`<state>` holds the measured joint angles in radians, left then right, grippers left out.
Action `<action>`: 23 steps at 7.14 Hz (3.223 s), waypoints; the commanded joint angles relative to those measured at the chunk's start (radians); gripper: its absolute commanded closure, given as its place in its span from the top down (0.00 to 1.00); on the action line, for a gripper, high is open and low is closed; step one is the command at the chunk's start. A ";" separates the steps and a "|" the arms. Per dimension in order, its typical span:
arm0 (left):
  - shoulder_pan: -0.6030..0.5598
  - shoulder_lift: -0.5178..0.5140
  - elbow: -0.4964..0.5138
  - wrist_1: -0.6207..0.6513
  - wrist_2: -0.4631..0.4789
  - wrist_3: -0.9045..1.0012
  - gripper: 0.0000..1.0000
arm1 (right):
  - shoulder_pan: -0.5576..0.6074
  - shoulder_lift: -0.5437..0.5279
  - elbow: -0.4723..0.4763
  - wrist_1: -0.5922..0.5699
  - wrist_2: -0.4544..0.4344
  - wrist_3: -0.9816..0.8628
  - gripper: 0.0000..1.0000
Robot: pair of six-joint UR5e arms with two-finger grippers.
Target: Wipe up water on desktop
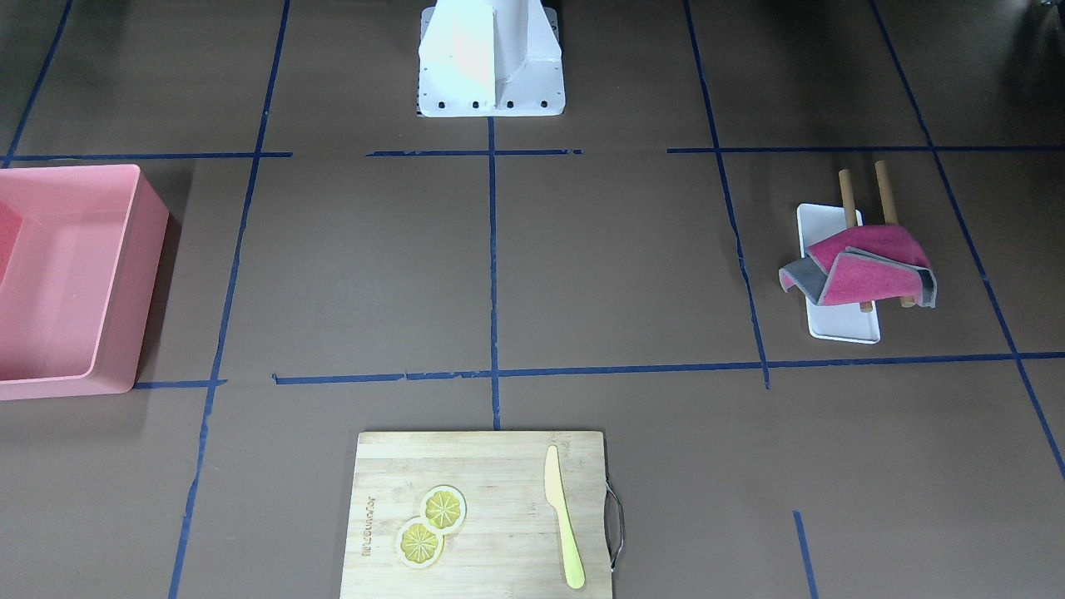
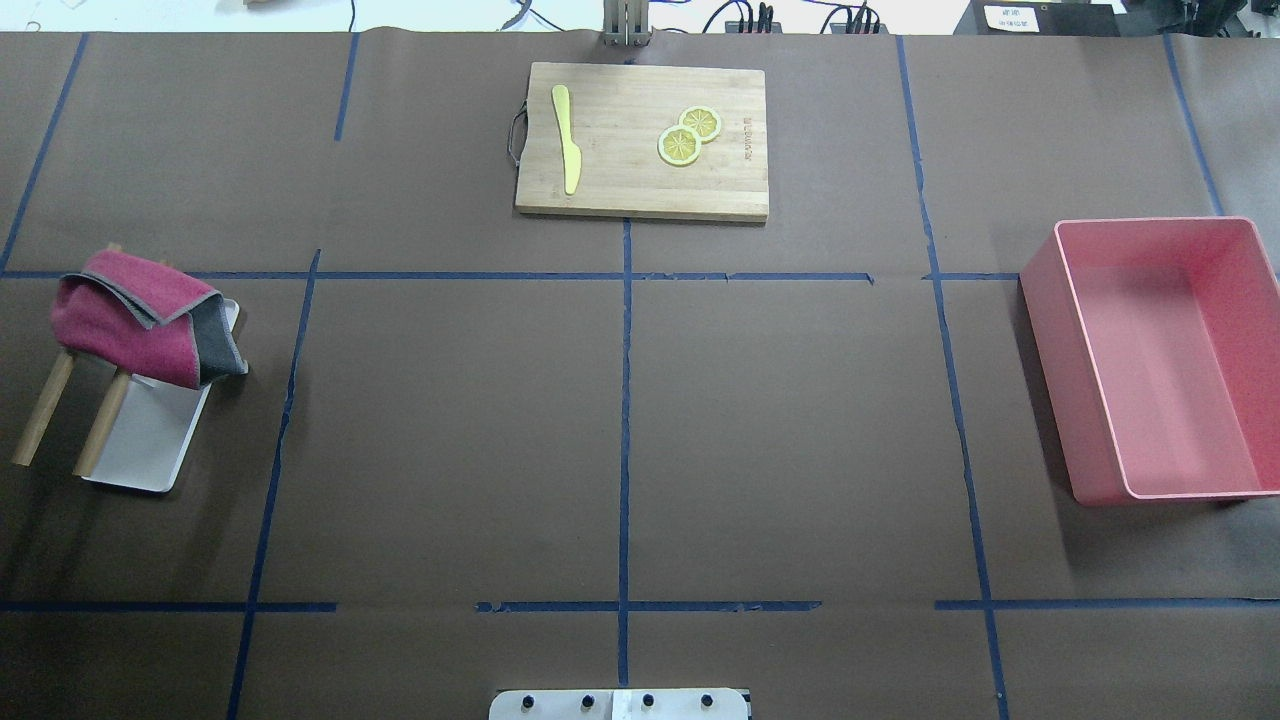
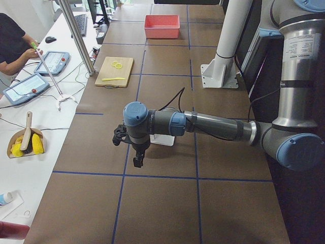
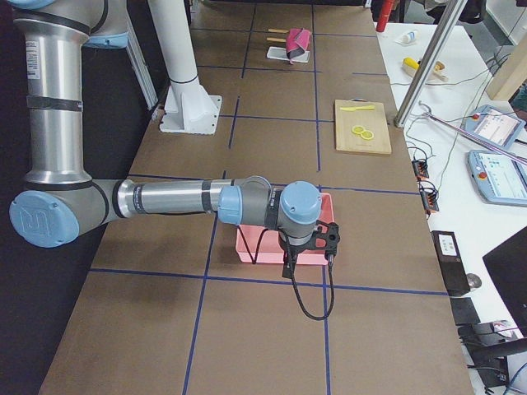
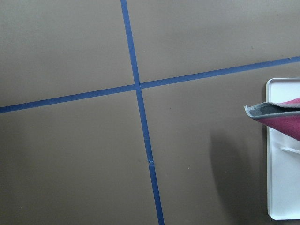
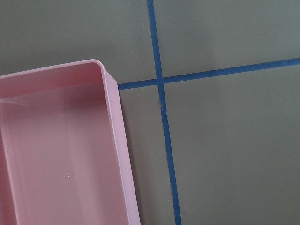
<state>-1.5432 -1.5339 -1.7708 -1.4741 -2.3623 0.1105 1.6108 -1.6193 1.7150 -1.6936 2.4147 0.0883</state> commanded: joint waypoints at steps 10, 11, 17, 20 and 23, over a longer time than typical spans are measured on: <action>0.014 0.014 -0.028 -0.025 -0.015 -0.043 1.00 | -0.008 -0.008 -0.008 0.000 0.006 0.007 1.00; 0.026 0.003 -0.042 -0.037 -0.015 -0.136 1.00 | -0.009 -0.008 -0.003 0.000 0.018 0.007 1.00; 0.380 -0.076 -0.116 -0.196 -0.002 -0.580 1.00 | -0.065 -0.017 -0.023 0.121 0.018 0.011 1.00; 0.414 -0.155 -0.006 -0.207 0.051 -0.581 0.97 | -0.088 -0.014 -0.032 0.121 0.014 0.010 1.00; 0.414 -0.160 0.014 -0.207 0.051 -0.581 0.79 | -0.094 -0.013 -0.032 0.121 0.014 0.010 1.00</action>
<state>-1.1297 -1.6916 -1.7630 -1.6810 -2.3126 -0.4706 1.5193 -1.6333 1.6829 -1.5724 2.4283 0.0982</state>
